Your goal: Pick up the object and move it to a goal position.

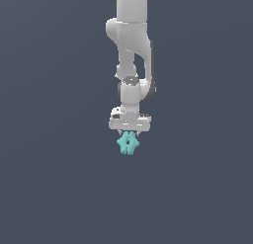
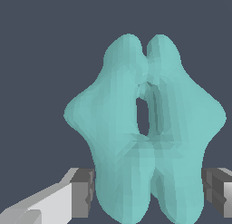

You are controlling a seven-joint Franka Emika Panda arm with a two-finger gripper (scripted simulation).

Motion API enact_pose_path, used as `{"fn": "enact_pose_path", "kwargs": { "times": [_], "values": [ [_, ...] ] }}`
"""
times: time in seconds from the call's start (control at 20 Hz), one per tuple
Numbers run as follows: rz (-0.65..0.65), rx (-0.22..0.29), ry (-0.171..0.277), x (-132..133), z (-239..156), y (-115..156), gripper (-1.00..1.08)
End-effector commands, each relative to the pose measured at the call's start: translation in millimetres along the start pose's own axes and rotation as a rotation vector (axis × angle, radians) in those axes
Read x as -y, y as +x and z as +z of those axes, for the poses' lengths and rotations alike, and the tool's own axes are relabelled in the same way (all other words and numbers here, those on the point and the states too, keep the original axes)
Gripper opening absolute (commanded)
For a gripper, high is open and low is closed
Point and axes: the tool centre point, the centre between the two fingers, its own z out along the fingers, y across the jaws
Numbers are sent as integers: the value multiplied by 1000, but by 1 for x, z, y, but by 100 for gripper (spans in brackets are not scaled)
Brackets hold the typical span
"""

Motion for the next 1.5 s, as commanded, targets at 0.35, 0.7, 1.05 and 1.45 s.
{"fn": "enact_pose_path", "kwargs": {
  "times": [0.35, 0.7, 1.05, 1.45],
  "values": [
    [0, 0, 0, -5, -15, 11, -100],
    [0, 0, -1, -17, -52, 36, -100],
    [-1, 0, -1, -33, -106, 75, -100],
    [-1, 0, 0, -47, -153, 111, -100]
  ]
}}
